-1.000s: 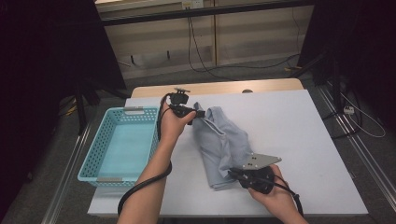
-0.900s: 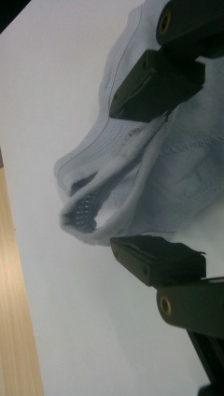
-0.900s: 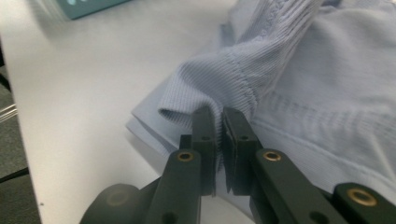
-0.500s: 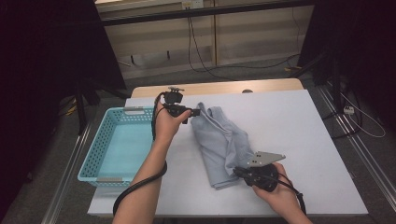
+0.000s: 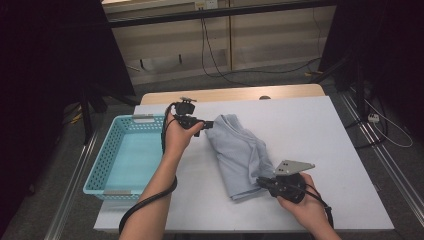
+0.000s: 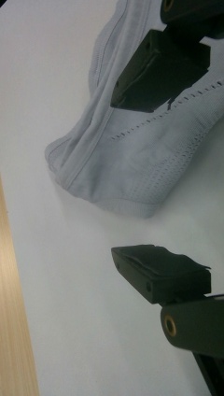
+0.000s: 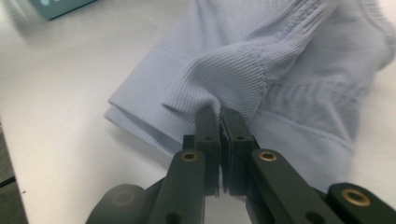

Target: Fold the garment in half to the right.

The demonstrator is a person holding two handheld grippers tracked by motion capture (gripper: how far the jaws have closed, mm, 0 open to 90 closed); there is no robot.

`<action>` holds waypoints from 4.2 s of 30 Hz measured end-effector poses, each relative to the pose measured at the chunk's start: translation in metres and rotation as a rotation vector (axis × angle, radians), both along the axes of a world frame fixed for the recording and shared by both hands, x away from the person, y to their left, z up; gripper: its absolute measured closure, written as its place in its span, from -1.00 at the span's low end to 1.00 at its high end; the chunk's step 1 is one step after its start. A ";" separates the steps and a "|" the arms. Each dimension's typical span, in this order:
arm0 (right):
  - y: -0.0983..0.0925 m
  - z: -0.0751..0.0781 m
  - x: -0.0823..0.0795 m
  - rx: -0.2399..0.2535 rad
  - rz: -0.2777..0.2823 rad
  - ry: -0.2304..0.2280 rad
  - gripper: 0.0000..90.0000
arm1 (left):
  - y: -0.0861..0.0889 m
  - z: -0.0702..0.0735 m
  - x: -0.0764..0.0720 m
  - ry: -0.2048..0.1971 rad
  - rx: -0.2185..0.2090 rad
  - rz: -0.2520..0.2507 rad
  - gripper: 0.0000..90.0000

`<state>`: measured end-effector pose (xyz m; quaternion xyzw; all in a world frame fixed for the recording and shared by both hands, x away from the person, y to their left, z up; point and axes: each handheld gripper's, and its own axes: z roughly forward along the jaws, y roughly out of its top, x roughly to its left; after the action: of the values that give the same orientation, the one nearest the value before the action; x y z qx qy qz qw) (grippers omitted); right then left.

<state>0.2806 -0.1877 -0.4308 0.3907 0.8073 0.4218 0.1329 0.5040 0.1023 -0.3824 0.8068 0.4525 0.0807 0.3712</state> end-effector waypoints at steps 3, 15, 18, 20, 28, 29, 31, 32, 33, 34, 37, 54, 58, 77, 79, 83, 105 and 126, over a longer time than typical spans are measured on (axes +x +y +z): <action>-0.006 0.001 0.001 0.016 -0.022 -0.001 0.95 | -0.001 0.000 -0.002 -0.003 0.001 -0.008 -0.48; -0.020 -0.004 0.000 0.039 -0.035 0.026 0.94 | -0.001 -0.011 -0.011 0.007 0.002 -0.022 -0.52; -0.019 -0.001 0.000 0.039 -0.030 0.016 0.94 | 0.000 -0.015 -0.014 0.004 0.007 -0.028 -0.52; -0.018 0.000 0.000 0.036 -0.028 0.011 0.93 | 0.001 -0.016 -0.016 0.004 0.009 -0.029 -0.53; -0.022 0.007 0.001 0.034 -0.051 -0.017 0.86 | 0.003 -0.015 -0.021 -0.001 0.018 -0.032 -0.55; -0.024 0.009 0.002 0.034 -0.064 -0.022 0.78 | 0.003 -0.015 -0.022 -0.004 0.021 -0.036 -0.56; -0.028 0.012 0.005 0.035 -0.086 -0.012 0.63 | 0.001 -0.015 -0.023 -0.002 0.016 -0.040 -0.56; -0.031 0.014 0.006 0.038 -0.096 -0.013 0.59 | 0.001 -0.014 -0.024 -0.004 0.017 -0.044 -0.56; -0.032 0.015 0.007 0.048 -0.101 -0.013 0.52 | 0.000 -0.014 -0.025 -0.005 0.015 -0.045 -0.57; -0.034 0.016 0.008 0.055 -0.105 -0.004 0.47 | 0.000 -0.014 -0.026 -0.005 0.015 -0.046 -0.57; -0.037 0.022 0.013 0.076 -0.132 -0.016 0.34 | -0.002 -0.015 -0.027 0.000 0.024 -0.057 -0.59; -0.002 0.018 0.069 -0.011 -0.168 0.008 0.26 | -0.002 -0.022 -0.034 0.010 0.041 -0.071 -0.61; 0.003 0.012 0.078 -0.046 -0.171 0.043 0.56 | -0.001 -0.024 -0.035 0.017 0.034 -0.075 -0.62; -0.031 -0.004 0.072 -0.058 -0.255 0.075 0.95 | 0.004 -0.021 -0.026 0.009 0.045 -0.047 -0.61; -0.031 -0.004 0.073 -0.055 -0.245 0.075 0.93 | 0.004 -0.022 -0.024 0.011 0.045 -0.042 -0.60; -0.029 -0.002 0.072 -0.046 -0.229 0.066 0.73 | 0.004 -0.026 -0.022 0.023 0.052 -0.047 -0.58; 0.019 0.031 0.147 -0.043 -0.218 -0.018 0.11 | 0.009 -0.036 -0.038 0.020 0.035 -0.069 -0.61; 0.071 0.020 0.216 -0.232 -0.245 0.029 0.22 | 0.012 -0.036 -0.076 0.003 0.015 -0.073 -0.66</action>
<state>0.4961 -0.1172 -0.4107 0.4742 0.7988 0.3008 0.2157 0.4282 0.1145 -0.4187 0.8256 0.4227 0.0694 0.3671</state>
